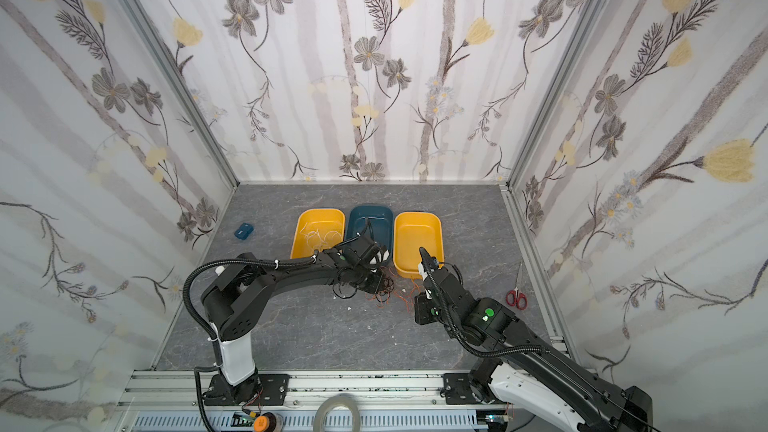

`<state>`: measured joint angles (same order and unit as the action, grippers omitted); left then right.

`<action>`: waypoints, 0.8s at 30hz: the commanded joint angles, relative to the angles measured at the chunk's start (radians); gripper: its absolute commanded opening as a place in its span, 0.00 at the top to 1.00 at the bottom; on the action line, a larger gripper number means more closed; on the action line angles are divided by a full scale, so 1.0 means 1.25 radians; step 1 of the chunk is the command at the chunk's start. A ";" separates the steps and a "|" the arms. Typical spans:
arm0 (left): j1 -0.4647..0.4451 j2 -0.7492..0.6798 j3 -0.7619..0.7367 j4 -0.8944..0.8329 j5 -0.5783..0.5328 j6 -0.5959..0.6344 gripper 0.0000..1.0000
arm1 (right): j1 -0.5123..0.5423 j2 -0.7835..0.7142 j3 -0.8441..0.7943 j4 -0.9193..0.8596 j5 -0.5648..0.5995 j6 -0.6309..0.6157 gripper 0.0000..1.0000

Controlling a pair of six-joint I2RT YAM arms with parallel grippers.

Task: Untangle the cables
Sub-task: 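Draw the orange cable out with the right gripper while the left lifts the tangle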

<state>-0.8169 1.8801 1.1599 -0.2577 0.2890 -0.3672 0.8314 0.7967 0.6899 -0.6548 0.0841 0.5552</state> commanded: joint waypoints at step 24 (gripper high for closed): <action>0.099 -0.343 -0.267 0.119 0.050 -0.126 1.00 | -0.103 0.079 0.027 -0.192 0.208 0.093 1.00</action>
<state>-0.6991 1.4719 0.8349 -0.1280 0.3466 -0.5171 0.7036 0.8974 0.7177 -0.9146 0.3439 0.6720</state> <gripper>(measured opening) 0.049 0.048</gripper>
